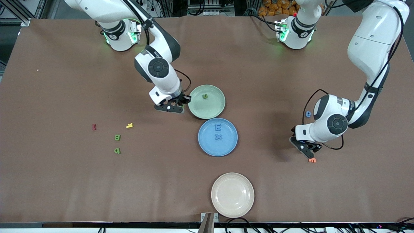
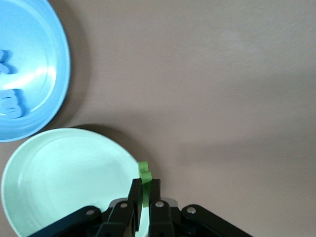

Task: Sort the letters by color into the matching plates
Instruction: 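Carry the green piece to the green plate while the left gripper lowers, then release the green piece on the green plate while the left gripper grasps G, then drop the blue G onto the blue plate while the right gripper reaches B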

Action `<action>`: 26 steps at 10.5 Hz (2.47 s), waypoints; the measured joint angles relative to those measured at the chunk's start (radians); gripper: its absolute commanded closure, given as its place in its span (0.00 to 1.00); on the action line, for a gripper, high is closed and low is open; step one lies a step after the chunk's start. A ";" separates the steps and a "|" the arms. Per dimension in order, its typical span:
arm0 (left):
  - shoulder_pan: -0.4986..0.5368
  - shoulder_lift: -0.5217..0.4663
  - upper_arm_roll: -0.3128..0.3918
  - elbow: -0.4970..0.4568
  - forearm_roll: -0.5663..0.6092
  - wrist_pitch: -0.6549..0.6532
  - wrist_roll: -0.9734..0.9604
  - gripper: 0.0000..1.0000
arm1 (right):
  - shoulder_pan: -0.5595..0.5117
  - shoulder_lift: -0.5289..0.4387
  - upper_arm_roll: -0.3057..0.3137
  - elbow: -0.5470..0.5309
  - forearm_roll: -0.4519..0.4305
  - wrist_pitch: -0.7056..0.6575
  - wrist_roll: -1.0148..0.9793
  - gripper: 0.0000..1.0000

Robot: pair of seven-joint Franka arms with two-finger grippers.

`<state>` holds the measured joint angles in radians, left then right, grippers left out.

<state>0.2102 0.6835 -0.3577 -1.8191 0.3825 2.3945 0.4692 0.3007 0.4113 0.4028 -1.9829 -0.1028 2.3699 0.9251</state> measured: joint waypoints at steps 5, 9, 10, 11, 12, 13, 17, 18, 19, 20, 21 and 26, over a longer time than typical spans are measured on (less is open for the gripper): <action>0.002 0.000 0.000 -0.006 0.013 0.009 0.000 0.81 | 0.081 0.082 0.000 0.024 0.000 0.093 0.147 1.00; 0.014 -0.002 0.001 -0.010 0.015 0.016 0.000 1.00 | 0.129 0.121 0.000 0.050 -0.001 0.094 0.216 0.48; 0.018 -0.007 0.000 -0.012 0.015 0.017 0.000 1.00 | 0.130 0.124 -0.001 0.051 -0.001 0.094 0.222 0.47; 0.019 -0.013 -0.004 -0.016 0.015 0.017 0.000 1.00 | 0.130 0.124 -0.001 0.053 -0.001 0.094 0.233 0.47; 0.019 -0.016 -0.005 -0.021 0.015 0.018 0.000 1.00 | 0.130 0.124 -0.001 0.055 -0.002 0.094 0.240 0.47; 0.020 -0.016 -0.005 -0.021 0.015 0.019 -0.004 1.00 | 0.130 0.124 -0.002 0.057 -0.002 0.094 0.242 0.47; 0.019 -0.016 -0.006 -0.021 0.015 0.020 -0.052 1.00 | 0.060 0.124 0.001 0.066 -0.039 0.092 0.241 0.48; 0.020 -0.016 -0.020 -0.022 0.015 0.027 -0.088 1.00 | 0.014 0.124 0.016 0.067 -0.056 0.092 0.233 0.48; 0.018 -0.016 -0.046 -0.022 0.015 0.034 -0.142 1.00 | -0.032 0.122 0.035 0.069 -0.062 0.092 0.214 0.48; 0.017 -0.016 -0.073 -0.019 0.015 0.037 -0.188 1.00 | -0.072 0.119 0.052 0.073 -0.064 0.086 0.187 0.48; 0.016 -0.017 -0.098 -0.013 0.015 0.038 -0.233 1.00 | -0.111 0.114 0.068 0.076 -0.066 0.070 0.160 0.48; -0.069 -0.020 -0.201 0.032 0.015 0.041 -0.567 1.00 | -0.239 0.105 0.088 0.078 -0.072 0.026 0.010 0.49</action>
<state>0.1407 0.6636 -0.5586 -1.7867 0.3978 2.4357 -0.0980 0.0622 0.5160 0.4913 -1.9045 -0.1752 2.3959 0.9351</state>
